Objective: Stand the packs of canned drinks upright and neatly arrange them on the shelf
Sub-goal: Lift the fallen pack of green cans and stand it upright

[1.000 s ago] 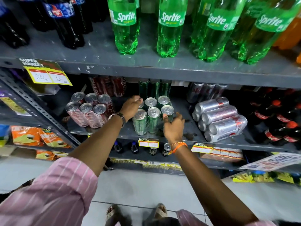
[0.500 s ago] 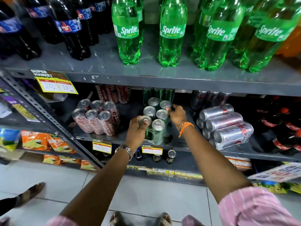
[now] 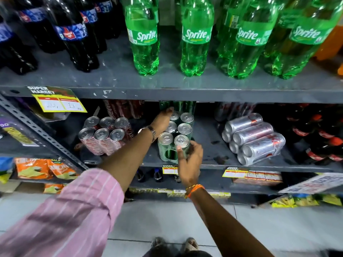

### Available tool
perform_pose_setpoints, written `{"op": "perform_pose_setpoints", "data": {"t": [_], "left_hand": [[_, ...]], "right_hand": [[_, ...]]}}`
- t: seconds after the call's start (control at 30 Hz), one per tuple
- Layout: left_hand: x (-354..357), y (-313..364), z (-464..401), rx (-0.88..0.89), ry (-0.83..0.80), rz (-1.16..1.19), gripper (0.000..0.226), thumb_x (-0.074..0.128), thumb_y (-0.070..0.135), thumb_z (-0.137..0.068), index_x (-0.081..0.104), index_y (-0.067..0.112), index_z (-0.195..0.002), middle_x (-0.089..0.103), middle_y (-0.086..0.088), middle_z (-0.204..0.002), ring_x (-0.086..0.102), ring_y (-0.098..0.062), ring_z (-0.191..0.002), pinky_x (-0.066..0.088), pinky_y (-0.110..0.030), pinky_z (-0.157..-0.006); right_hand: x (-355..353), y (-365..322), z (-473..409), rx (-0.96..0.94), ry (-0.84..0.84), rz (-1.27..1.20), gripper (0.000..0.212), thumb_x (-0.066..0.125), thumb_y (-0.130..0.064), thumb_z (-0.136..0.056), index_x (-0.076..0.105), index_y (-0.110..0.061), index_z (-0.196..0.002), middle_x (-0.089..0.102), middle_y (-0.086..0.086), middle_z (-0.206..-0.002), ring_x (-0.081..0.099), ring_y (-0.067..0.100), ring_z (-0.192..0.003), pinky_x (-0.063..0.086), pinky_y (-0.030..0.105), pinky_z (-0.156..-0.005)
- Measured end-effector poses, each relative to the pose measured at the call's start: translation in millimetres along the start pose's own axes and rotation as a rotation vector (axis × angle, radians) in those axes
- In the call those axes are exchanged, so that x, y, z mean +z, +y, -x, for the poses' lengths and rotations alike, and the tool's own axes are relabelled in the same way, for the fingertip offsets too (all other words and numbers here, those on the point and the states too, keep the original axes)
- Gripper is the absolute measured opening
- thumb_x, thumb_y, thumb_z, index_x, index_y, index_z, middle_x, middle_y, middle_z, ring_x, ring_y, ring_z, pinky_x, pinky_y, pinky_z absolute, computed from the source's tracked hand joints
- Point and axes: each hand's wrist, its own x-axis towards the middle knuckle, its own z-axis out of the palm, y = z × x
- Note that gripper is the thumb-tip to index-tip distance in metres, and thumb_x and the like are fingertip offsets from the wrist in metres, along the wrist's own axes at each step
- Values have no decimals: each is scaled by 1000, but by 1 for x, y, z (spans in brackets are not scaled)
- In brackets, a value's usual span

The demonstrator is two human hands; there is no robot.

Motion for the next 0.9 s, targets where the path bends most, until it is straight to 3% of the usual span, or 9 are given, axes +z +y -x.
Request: {"op": "perform_pose_setpoints", "data": {"t": [0.07,0.17,0.23,0.33,0.5,0.6,0.67,0.73,0.9], "left_hand": [[1,2,-14,-18,-43,-24,54,34,38,-103,45,2,-141,46,-19,-148,49,-29,-133,42,-28,-97],[6,-1,-28,-25,-102,-60,55,32,39,-104,45,2,-141,49,-20,-145,49,-14,-104,36,-13,-68],[5,-5,-32,-25,-58,-57,58,31,47,-102,46,7,-142,60,-17,-129,52,-13,-85,33,-12,-66],[2,-11,-30,-17,-66,39,70,32,60,-95,39,14,-148,53,-8,-141,51,-23,-128,38,-26,-105],[-12,-46,-40,11,79,173,79,37,71,-82,57,14,-133,55,-7,-143,49,-22,-132,32,-38,-117],[-23,-76,-38,-2,119,215,84,43,84,-72,64,19,-121,63,-2,-130,56,-18,-123,38,-40,-114],[-26,-79,-11,21,129,195,48,44,64,-88,62,22,-102,62,8,-110,55,-9,-108,38,-32,-105],[-26,-78,18,76,101,215,22,39,41,-99,51,23,-103,54,7,-108,49,-9,-106,35,-29,-102],[-25,-95,52,135,94,229,38,38,47,-96,44,20,-122,46,5,-128,44,-11,-121,33,-29,-103]], "right_hand": [[6,-5,1,-1,11,85,70,53,-63,-85,45,-12,-133,48,3,-123,48,28,-120,37,55,-112],[9,-7,-5,35,14,122,61,60,-51,-90,44,-13,-136,50,8,-128,47,30,-123,33,59,-114],[6,-4,-7,3,13,109,56,65,-40,-91,48,-12,-137,54,11,-129,50,28,-123,38,46,-113],[-1,-6,-11,-67,16,87,59,67,-36,-85,55,-9,-135,58,9,-128,54,18,-117,39,20,-104],[-9,7,-39,40,108,-90,46,72,-10,-87,62,-8,-132,69,14,-130,65,26,-122,50,49,-109],[-18,1,-64,72,145,-61,42,68,0,-90,63,-1,-132,70,16,-128,65,24,-117,51,44,-109],[-22,0,-85,82,87,-61,41,64,0,-92,63,0,-132,69,14,-128,62,20,-115,50,44,-110],[-24,3,-106,64,-2,-28,43,63,-4,-90,62,-3,-133,68,13,-132,61,19,-116,47,48,-113],[-28,-15,-126,61,-269,-61,40,51,10,-96,56,4,-136,61,10,-130,55,21,-117,41,51,-118]]}}
